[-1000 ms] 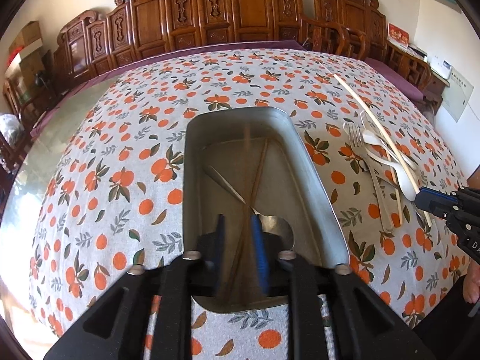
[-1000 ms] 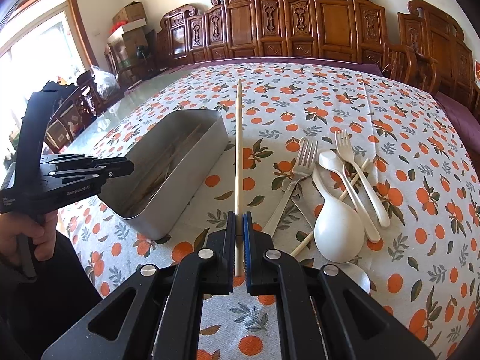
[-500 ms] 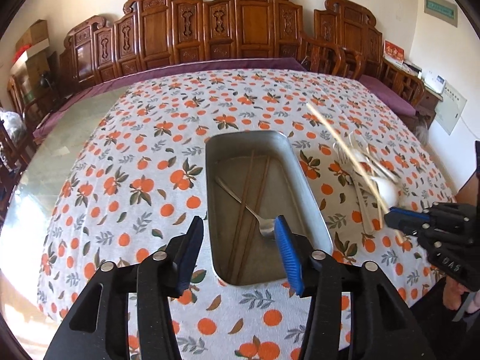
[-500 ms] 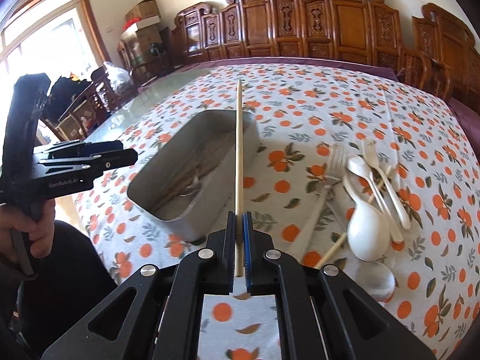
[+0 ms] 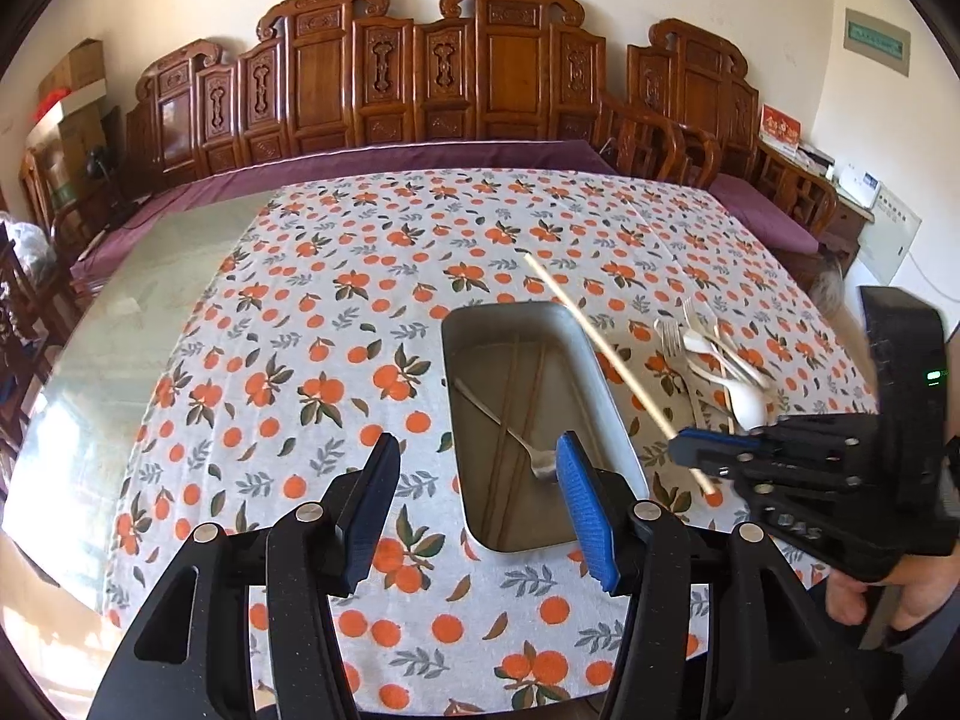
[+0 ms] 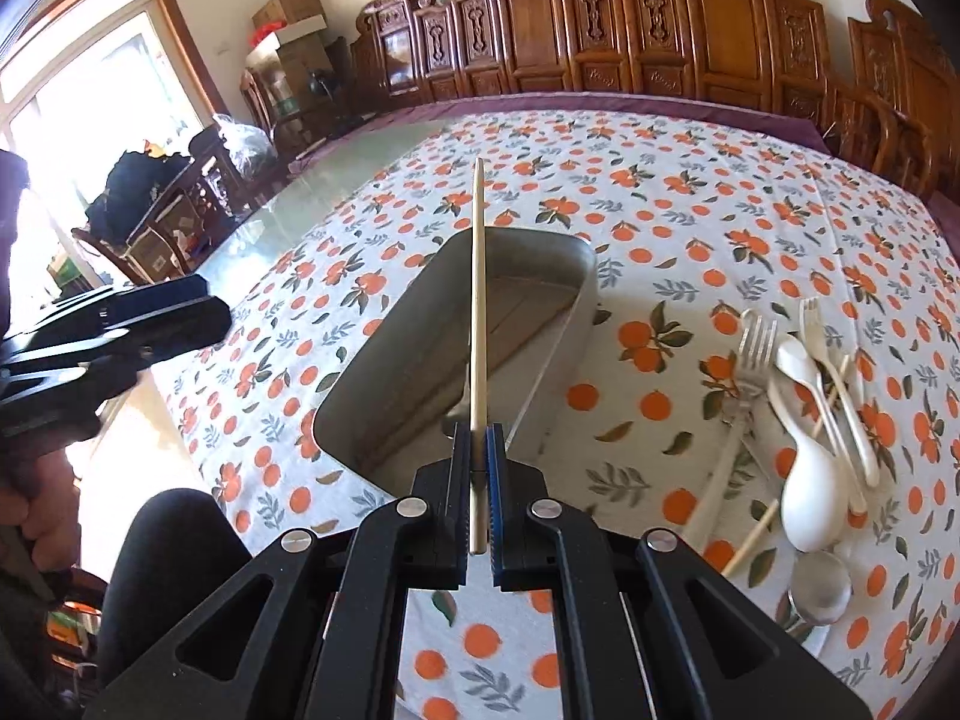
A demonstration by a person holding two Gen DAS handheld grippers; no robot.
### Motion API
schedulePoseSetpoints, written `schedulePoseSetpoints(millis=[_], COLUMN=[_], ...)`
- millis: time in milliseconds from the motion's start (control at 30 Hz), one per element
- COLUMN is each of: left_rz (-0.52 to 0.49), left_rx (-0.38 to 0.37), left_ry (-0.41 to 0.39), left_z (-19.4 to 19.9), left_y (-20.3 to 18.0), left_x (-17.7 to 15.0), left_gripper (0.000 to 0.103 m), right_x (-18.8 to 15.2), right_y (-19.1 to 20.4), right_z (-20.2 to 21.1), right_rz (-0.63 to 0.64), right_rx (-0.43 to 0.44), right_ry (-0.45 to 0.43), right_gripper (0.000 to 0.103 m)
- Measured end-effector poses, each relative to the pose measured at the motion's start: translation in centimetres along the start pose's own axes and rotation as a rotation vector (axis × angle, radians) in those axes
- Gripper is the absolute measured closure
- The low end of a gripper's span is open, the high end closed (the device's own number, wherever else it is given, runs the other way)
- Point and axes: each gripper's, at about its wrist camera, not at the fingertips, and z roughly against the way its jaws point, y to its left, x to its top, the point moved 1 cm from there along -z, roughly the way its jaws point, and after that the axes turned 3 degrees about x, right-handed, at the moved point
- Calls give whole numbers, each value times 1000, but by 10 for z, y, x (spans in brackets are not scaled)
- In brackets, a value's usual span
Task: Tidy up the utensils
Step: 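Carry the chopstick over the metal tray and release it with the right tool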
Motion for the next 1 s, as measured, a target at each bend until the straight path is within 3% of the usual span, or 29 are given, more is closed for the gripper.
schedulePoseSetpoints(millis=[167,267,567,800,1000], left_rz=[-3,-6,-2,5,8], left_rx=[6,3,-15,-23,-29], left_ry=[-8,-23,-21,-6,-5], left_z=[4,7,3,-1,1], left_y=[8,14,29,33,32], left_x=[7,10,15,17,18], left_gripper=[49,36,35,35,35], right_x=[9,14,15,20,21], right_y=[5,7,3,9,6], right_z=[-25,-42,-77,-75,-42], right_rz=[-19,-23,-59,-46,-15], right_rx=[-20,-48,-82,-34,-31], right_ry=[54,88,165,142,67], right_gripper=[97,97,97,95,95])
